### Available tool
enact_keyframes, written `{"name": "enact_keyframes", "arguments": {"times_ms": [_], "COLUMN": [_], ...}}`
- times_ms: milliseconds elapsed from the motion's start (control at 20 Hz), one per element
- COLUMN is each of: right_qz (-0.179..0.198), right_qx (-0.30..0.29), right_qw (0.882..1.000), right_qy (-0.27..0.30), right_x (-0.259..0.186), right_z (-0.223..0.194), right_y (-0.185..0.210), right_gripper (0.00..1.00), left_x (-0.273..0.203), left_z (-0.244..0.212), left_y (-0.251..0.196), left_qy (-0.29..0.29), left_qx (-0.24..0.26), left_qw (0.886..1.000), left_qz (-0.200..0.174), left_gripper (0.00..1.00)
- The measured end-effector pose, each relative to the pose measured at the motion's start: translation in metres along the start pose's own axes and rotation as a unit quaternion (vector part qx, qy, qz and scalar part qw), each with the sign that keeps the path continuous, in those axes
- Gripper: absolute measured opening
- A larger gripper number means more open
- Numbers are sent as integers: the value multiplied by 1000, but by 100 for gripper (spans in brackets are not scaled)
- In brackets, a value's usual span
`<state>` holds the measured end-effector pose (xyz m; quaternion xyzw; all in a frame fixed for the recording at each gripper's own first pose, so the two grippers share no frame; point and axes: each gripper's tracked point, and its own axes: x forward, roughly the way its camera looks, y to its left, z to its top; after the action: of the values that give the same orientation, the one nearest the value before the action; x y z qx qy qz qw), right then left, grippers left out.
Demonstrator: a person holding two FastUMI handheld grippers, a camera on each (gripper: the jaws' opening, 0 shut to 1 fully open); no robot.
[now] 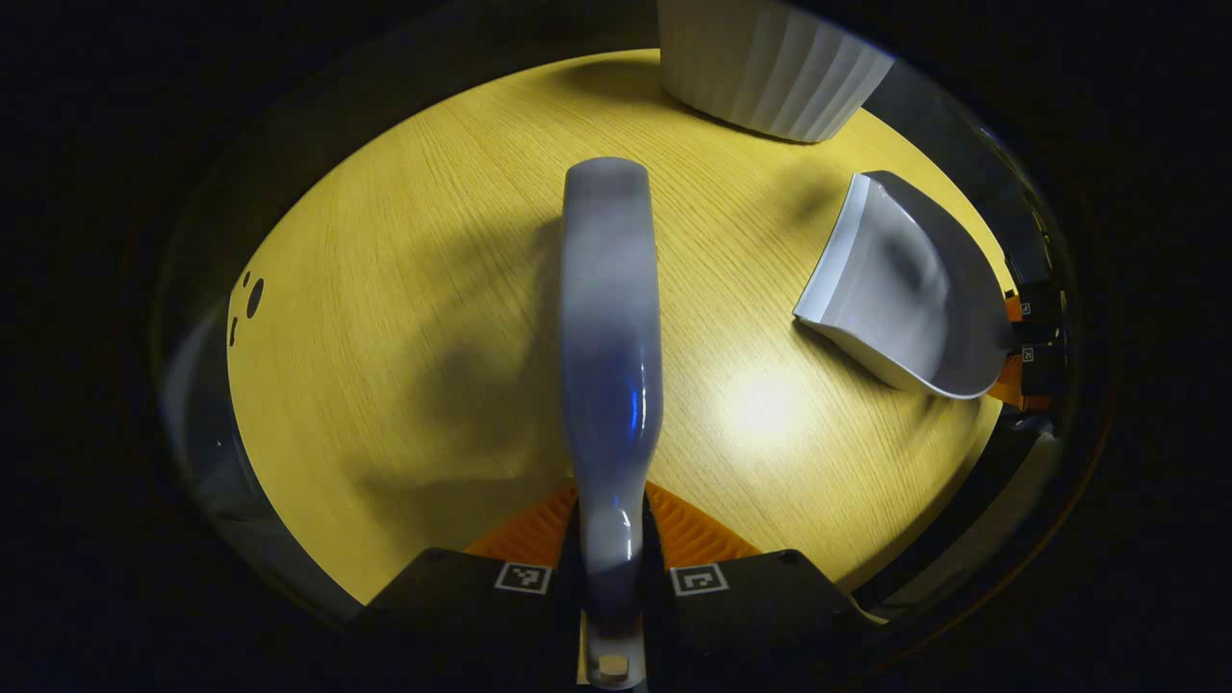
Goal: Pick up the small broom and dustpan from the desktop, sweep the trash into the dustpan with the broom, and then empty the trash into the garbage bin.
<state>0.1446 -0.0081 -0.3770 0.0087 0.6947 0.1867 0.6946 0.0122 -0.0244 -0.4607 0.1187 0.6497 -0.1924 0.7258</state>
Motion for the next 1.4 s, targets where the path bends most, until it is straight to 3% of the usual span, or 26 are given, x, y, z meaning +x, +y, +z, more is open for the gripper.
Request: {"name": "enact_keyframes", "arguments": {"times_ms": [200, 250, 300, 350, 400, 450, 550, 850, 1050, 1200, 1400], "right_qz": [21, 24, 25, 24, 23, 25, 29, 27, 9, -3, -17], "right_qx": [5, 4, 2, 0, 0, 1, 6, 25, 28, 29, 28], "right_qw": [1000, 1000, 1000, 1000, 1000, 999, 999, 994, 984, 974, 950], "right_qy": [5, 3, -3, -10, -17, -23, -37, -104, -173, -227, -310], "right_x": [-3, -6, -9, -13, -16, -20, -30, -78, -121, -153, -197], "right_z": [-9, -11, -10, -9, -6, -6, -1, 27, 52, 71, 97], "right_y": [9, 10, 11, 10, 10, 10, 12, 10, 5, 6, 9], "right_gripper": [46, 61, 61, 75, 73, 84, 100, 100, 100, 100, 99], "left_x": [-1, -2, -4, -5, -7, -10, -21, -72, -116, -155, -214], "left_z": [-10, -12, -15, -17, -18, -18, -15, 3, 19, 33, 48], "left_y": [-3, -6, -8, -10, -9, -7, 1, 11, 2, -6, -14], "left_qy": [22, 26, 29, 27, 22, 13, -7, -100, -189, -263, -372], "left_qx": [5, 6, 4, 3, 3, 0, -1, -7, -28, -52, -77], "left_qw": [1000, 1000, 1000, 1000, 1000, 1000, 999, 993, 979, 960, 921], "left_qz": [12, 5, 2, 2, 7, 13, 31, 69, 76, 77, 85], "left_gripper": [37, 48, 55, 70, 78, 89, 91, 94, 94, 94, 94]}}
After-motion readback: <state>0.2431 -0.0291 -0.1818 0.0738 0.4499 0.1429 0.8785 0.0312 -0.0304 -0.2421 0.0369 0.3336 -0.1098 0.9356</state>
